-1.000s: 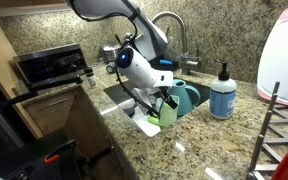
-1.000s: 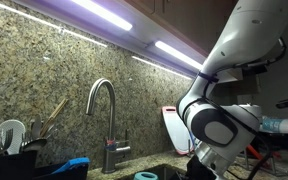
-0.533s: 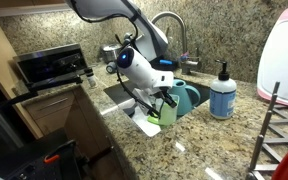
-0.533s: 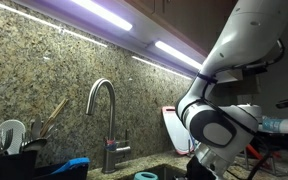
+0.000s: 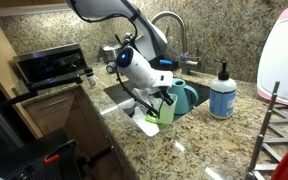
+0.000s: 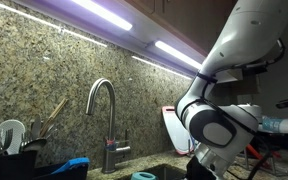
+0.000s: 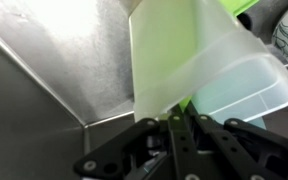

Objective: Take the green lid from the sink and put it on the dish rack

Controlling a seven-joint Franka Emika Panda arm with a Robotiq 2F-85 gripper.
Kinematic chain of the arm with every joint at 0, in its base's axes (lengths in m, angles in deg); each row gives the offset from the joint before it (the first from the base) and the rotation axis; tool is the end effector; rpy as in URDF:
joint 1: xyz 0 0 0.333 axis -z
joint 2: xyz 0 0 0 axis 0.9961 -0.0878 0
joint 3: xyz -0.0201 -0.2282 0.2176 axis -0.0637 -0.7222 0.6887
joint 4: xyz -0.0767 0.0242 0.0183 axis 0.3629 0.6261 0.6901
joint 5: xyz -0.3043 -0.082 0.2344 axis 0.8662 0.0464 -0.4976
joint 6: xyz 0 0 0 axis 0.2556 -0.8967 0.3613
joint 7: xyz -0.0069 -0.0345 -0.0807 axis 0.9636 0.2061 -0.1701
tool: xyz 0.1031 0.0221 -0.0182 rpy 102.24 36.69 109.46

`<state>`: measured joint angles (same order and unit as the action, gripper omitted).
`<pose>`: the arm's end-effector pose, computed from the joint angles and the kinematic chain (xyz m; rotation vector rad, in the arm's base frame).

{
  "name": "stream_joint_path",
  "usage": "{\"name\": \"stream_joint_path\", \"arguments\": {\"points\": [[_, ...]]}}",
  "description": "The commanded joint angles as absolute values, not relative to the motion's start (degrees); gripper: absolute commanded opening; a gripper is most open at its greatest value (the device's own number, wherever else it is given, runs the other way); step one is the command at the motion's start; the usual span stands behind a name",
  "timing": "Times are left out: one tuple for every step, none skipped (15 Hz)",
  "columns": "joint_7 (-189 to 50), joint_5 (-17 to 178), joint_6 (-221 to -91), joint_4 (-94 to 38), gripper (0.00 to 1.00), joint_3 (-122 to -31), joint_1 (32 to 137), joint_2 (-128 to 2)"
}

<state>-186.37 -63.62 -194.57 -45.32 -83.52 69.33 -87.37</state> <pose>0.5442 -0.0104 0.1065 -2.8295 0.4529 -0.8893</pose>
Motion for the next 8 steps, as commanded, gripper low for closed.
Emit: {"name": "stream_joint_path", "arguments": {"points": [[-188.17,-65.46,-194.01,-47.61,0.02,-84.43,66.63,-84.36],[-189.02,-66.08,-193.35,-48.23,0.02,-85.14,65.47,-83.65],[-189.47,-66.38,-192.78,-48.9,0.02,-85.42,64.67,-83.01],[-189.63,-66.55,-192.53,-49.51,0.02,-85.46,63.98,-82.39],[-190.73,-67.31,-191.75,-50.57,0.02,-86.04,62.79,-81.43],[-191.16,-67.8,-191.0,-51.49,0.02,-86.25,61.98,-80.58],[-188.18,-65.57,-193.4,-47.45,0.02,-84.69,63.91,-84.61],[-188.38,-65.7,-193.37,-47.78,0.07,-84.75,63.35,-84.3]]}}
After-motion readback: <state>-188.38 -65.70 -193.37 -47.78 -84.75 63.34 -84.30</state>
